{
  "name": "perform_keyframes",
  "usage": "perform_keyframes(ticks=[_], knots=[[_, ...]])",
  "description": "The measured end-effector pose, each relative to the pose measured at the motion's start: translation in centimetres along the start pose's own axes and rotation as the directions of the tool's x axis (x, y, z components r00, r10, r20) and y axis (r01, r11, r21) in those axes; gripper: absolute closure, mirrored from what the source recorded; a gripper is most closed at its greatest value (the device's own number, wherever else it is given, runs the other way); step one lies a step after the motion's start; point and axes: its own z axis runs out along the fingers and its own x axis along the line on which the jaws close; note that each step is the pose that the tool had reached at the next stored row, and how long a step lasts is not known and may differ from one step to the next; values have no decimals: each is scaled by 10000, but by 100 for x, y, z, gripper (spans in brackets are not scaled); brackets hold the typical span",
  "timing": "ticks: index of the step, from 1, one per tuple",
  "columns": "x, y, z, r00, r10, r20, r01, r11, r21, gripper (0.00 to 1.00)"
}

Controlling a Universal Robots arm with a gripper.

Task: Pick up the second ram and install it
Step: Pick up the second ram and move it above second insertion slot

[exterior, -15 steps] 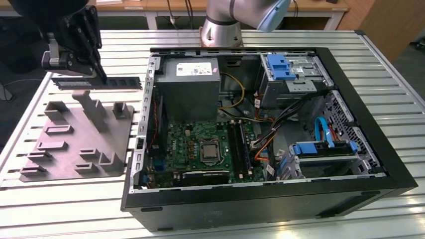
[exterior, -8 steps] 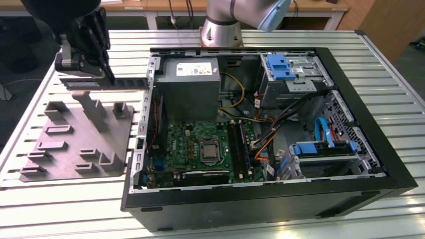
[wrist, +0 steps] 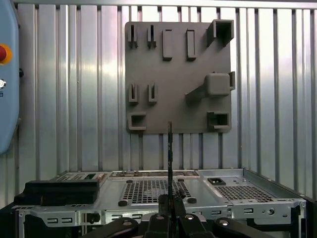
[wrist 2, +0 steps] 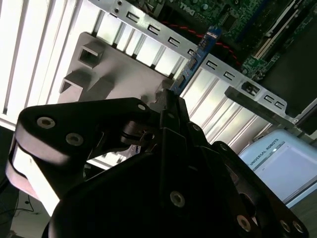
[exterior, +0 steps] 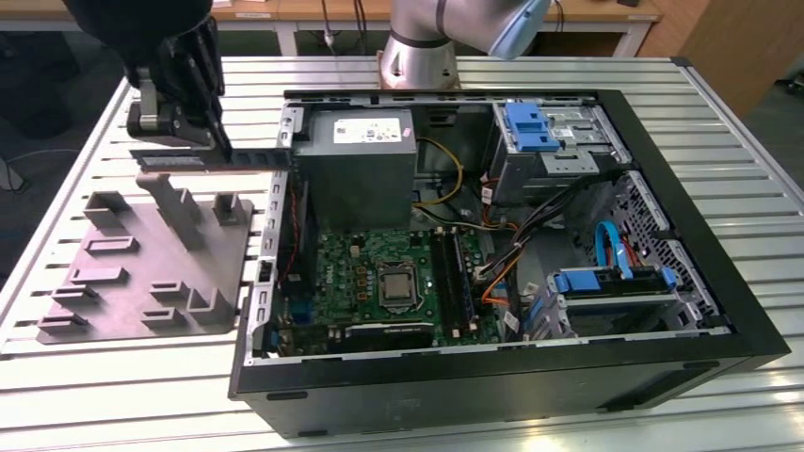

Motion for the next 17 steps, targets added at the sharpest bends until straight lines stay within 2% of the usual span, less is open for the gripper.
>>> perform_keyframes(ticks=[10,17], knots=[[-6,-266,46,10000,1,-1,-1,10000,-2,86],[-14,-560,110,10000,1,-2,-1,10000,-17,86]])
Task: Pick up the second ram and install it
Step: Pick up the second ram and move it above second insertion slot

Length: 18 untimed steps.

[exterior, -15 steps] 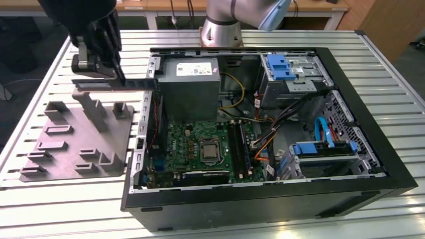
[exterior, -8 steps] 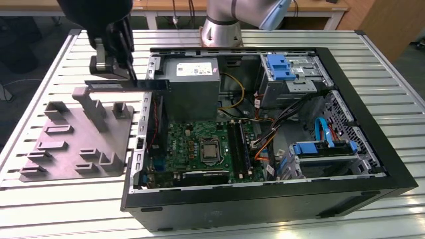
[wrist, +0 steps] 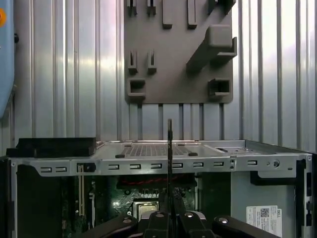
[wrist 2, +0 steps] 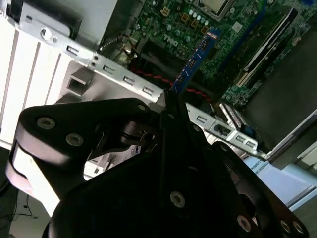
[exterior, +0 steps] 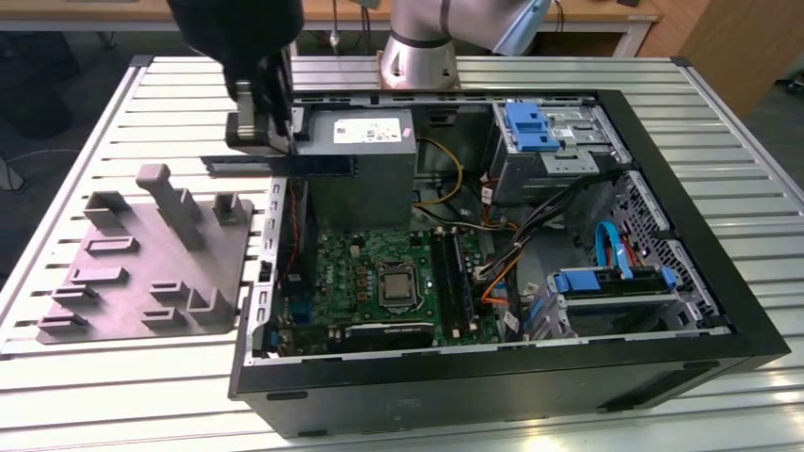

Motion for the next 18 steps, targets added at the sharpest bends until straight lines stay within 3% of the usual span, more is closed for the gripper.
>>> perform_keyframes(ticks=[10,18], knots=[[-10,-420,59,10000,0,1,0,10000,-5,86],[-16,-680,79,10000,0,1,0,10000,-5,86]])
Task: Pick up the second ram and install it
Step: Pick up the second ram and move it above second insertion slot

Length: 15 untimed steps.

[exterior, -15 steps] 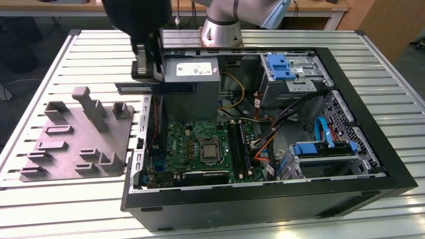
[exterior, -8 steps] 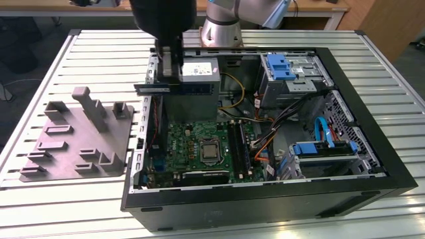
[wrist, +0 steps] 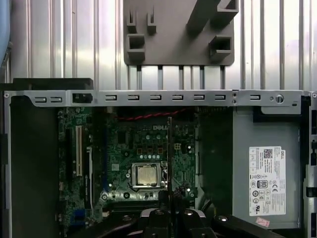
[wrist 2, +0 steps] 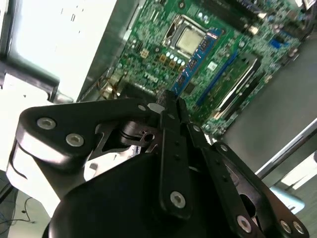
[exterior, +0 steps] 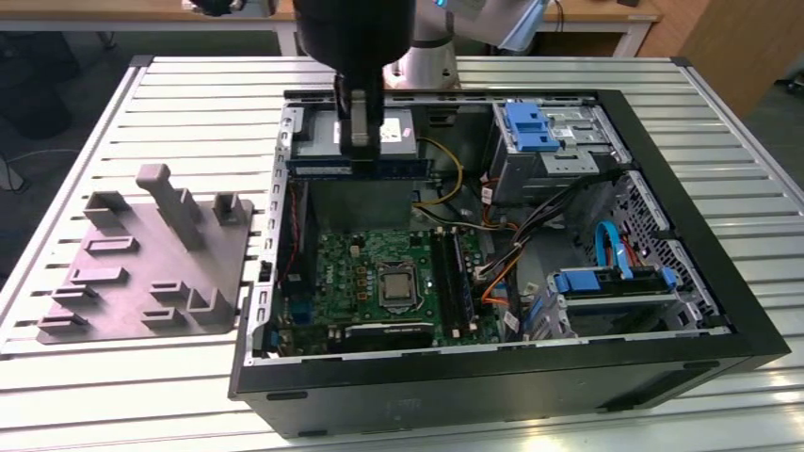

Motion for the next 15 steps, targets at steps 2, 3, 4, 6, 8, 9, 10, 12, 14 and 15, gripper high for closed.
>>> perform_keyframes(ticks=[2,3,4,6,8,9,10,12,14,15], knots=[[-1,-51,5,10000,0,0,0,10000,0,86],[-2,-76,7,10000,0,0,0,10000,0,86],[-2,-102,10,10000,0,0,0,10000,0,86],[-3,-147,14,10000,0,-1,0,10000,0,86],[-4,-190,18,10000,0,0,0,10000,0,86],[-5,-212,21,10000,0,0,0,10000,0,86],[-5,-233,23,10000,0,0,0,10000,0,86],[-6,-276,28,10000,1,0,-1,10000,0,86],[-7,-322,33,10000,0,0,0,10000,0,86],[-7,-344,35,10000,1,0,-1,10000,0,86]])
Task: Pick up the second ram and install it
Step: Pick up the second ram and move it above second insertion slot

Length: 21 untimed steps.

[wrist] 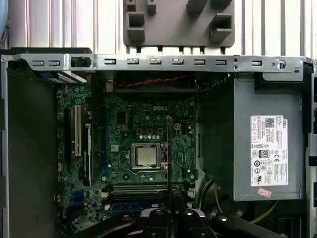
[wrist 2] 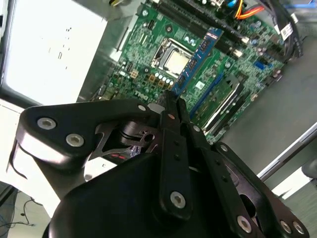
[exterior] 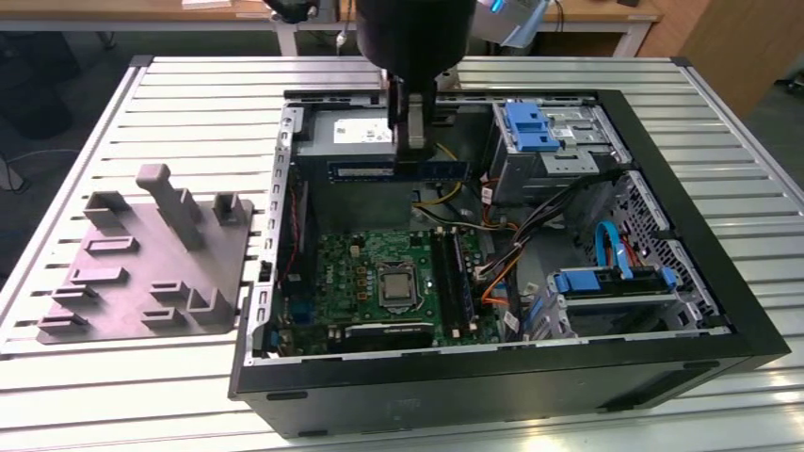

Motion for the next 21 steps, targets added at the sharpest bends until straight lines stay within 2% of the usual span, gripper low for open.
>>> perform_keyframes(ticks=[21], knots=[[-9,-493,71,10000,0,0,0,10000,0,86]])
